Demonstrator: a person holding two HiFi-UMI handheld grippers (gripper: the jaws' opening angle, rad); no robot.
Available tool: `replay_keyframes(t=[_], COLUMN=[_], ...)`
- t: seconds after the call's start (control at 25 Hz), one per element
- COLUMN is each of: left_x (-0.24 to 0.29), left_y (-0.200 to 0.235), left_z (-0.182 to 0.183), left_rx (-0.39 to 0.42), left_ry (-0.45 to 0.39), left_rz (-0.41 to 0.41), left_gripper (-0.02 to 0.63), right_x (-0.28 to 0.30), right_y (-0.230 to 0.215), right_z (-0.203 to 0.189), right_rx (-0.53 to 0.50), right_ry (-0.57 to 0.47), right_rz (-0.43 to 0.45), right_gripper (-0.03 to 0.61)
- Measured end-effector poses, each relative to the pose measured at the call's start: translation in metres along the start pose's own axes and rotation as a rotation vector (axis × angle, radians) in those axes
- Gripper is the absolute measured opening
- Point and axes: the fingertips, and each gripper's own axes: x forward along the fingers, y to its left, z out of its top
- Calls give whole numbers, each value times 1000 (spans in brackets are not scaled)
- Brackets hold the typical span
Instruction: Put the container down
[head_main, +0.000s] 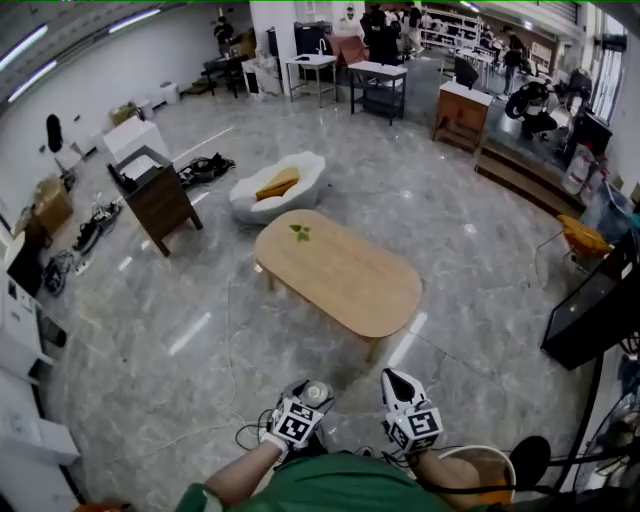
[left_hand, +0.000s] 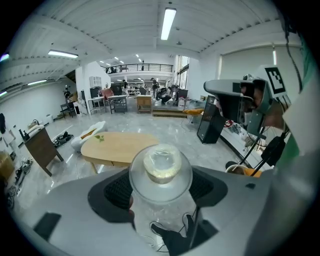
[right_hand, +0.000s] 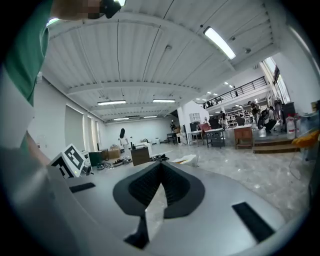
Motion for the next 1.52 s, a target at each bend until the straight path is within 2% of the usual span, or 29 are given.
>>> replay_keyframes(t=[0.44, 0.72, 0.88, 1.0, 1.32, 1.52], left_x=[-11, -24, -23, -10, 23, 59], left_y=[104, 153, 165, 184, 224, 254], left_z=[26, 27, 10, 13, 43, 86], left_rx=[23, 30, -2, -9, -52, -93], left_ry=[-81, -73, -40, -41, -8, -19], left_rz=[-2, -13, -17, 0, 50, 107], left_gripper=[339, 339, 339, 339, 339, 339], right_x=[69, 111, 130, 154, 227, 284], right_y=[21, 46, 57, 51, 18, -28], right_z=[33, 42, 36, 35, 35, 51], right_rx=[-80, -76, -83, -85, -33, -21], right_ry=[-16, 12, 37, 31, 42, 27], right_rz=[-87, -101, -70, -52, 37, 114], right_gripper=[14, 14, 14, 14, 14, 14])
